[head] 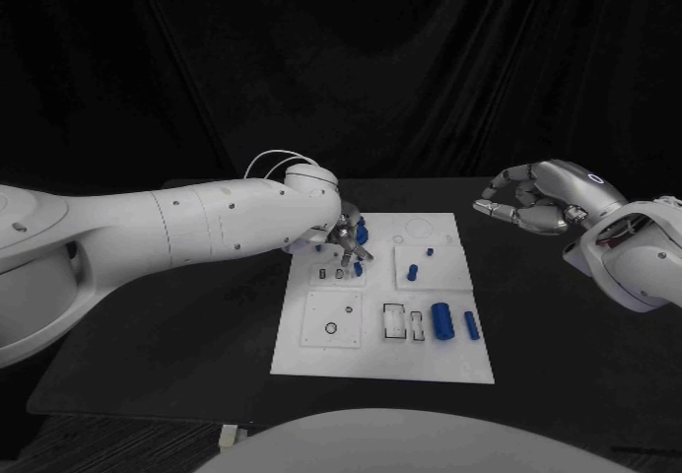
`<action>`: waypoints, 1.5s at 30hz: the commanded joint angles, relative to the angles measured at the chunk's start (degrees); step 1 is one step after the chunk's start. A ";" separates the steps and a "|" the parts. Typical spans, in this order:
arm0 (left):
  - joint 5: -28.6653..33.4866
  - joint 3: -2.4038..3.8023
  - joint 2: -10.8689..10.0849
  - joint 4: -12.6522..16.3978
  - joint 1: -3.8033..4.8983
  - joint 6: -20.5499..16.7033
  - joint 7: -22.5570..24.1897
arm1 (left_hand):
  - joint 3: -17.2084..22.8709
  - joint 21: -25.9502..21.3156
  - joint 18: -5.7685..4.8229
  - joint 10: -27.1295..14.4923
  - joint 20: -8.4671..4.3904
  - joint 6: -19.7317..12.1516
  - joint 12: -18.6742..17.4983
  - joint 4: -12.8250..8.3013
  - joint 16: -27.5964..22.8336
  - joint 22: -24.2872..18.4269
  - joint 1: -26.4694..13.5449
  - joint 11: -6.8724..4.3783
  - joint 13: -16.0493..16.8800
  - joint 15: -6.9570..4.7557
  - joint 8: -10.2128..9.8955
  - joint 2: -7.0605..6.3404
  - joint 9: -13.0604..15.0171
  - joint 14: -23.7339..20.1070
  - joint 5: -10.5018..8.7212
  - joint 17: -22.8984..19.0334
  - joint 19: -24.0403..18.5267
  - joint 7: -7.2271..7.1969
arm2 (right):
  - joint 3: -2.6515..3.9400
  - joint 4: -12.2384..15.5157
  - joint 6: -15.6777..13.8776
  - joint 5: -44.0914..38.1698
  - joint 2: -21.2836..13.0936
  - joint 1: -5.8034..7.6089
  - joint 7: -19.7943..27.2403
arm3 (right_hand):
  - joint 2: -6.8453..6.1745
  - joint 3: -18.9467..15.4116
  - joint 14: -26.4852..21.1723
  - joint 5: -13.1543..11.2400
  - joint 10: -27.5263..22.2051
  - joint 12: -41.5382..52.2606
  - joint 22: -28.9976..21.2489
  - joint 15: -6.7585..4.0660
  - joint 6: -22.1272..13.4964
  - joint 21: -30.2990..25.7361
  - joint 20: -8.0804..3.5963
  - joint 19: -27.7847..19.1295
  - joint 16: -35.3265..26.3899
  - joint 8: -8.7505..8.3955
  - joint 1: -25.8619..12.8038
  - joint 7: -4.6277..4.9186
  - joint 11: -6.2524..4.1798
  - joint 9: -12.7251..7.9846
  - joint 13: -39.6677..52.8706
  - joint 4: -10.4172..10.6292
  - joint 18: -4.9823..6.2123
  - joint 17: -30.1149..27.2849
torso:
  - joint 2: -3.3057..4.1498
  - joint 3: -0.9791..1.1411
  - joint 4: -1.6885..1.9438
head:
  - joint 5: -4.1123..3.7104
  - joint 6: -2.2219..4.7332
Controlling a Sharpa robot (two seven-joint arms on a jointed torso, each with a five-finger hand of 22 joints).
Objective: Assemble the parts on the task board
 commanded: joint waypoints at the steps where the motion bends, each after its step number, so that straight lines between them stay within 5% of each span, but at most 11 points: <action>1: -0.04 0.06 0.46 -0.44 -0.27 0.73 1.42 | 0.51 -0.27 0.19 5.98 -0.06 -0.05 -0.03 -0.17 0.14 8.48 0.02 -0.20 15.08 -0.29 -0.47 -0.15 -0.11 5.95 0.39 15.09 -0.09 0.34 | 0.04 0.00 -0.27 -0.07 -0.04 -0.13 0.14 | 0.13 -0.35 3.35 0.27 5.95 0.14 11.41 0.52 0.42 -0.26 0.48 1.65 -0.12 0.31 0.46 -0.04 0.43 -0.06 15.09 0.02 0.09 -0.02 | -0.03 0.01 -0.08 | -0.01 0.00; 18: -0.04 0.06 1.85 -2.37 -1.56 1.81 1.84 | 1.99 -0.68 0.33 5.98 0.13 -0.09 -0.03 -1.74 0.14 8.06 1.05 0.00 15.08 -0.10 -2.47 -0.50 -0.25 5.95 1.42 15.09 -0.54 0.55 | 0.04 -0.12 0.15 -0.07 0.05 -0.13 -0.06 | 0.13 -0.35 3.35 0.27 5.95 0.14 11.41 0.52 0.42 -0.26 0.48 1.65 -0.12 0.31 0.46 -0.04 0.43 -0.06 15.09 0.02 0.09 -0.02 | -0.07 0.03 -0.09 | 0.10 0.00; 34: -0.04 0.07 2.29 -3.23 -1.93 2.34 1.93 | 3.63 -1.03 0.44 5.98 0.24 0.05 -0.03 -3.30 0.14 7.73 2.02 0.10 15.08 0.00 -4.00 -0.70 -0.37 5.95 1.86 15.09 -0.91 0.64 | 0.04 -0.15 0.51 -0.07 0.09 -0.13 -0.18 | 0.18 -0.45 3.31 0.36 5.95 0.14 11.35 0.62 0.59 -0.45 0.56 1.58 -0.22 0.38 0.57 -0.01 0.53 -0.08 15.09 0.03 0.13 -0.25 | -0.11 0.01 -0.11 | 0.09 0.00; 45: -0.04 0.07 2.57 -3.68 -2.05 2.51 2.37 | 7.14 -1.51 0.59 5.98 0.29 0.31 -0.03 -6.08 0.14 7.38 3.22 0.10 15.08 0.03 -6.28 -1.56 -0.45 5.95 5.00 15.09 -1.35 0.62 | 0.04 -0.10 0.84 -0.09 0.01 -0.13 -0.37 | 0.16 -0.38 3.27 0.93 5.95 0.14 11.32 0.76 0.79 -0.55 0.71 1.54 -0.27 0.42 1.71 0.07 0.68 -0.19 15.09 -0.35 0.16 -0.38 | -0.15 0.00 -0.12 | -0.01 0.00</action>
